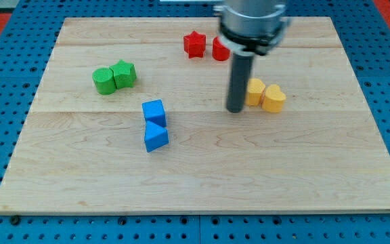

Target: Push the red circle diagonally below the red star

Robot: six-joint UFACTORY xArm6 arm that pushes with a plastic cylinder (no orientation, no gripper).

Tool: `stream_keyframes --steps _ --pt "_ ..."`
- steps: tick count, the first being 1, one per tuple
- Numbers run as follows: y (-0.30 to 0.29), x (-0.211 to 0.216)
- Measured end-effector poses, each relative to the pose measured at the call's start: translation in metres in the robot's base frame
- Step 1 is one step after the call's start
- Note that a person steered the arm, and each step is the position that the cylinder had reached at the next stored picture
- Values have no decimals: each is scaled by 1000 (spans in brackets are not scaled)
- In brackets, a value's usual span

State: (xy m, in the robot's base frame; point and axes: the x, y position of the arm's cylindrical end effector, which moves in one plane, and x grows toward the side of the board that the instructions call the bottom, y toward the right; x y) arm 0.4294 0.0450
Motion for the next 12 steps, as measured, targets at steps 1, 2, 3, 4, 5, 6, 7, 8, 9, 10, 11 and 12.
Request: stream_keyframes --steps 1,2,3,4,5,6,7,8,9,10,11,12 --pt "1 -35" --pt "1 -53" --pt "39 -83" --pt "40 -109" --pt "33 -120" --pt "27 -124" --pt "16 -130" --pt "7 -135" --pt "7 -135" --pt "4 -135" --pt "4 -141" --pt "4 -141"
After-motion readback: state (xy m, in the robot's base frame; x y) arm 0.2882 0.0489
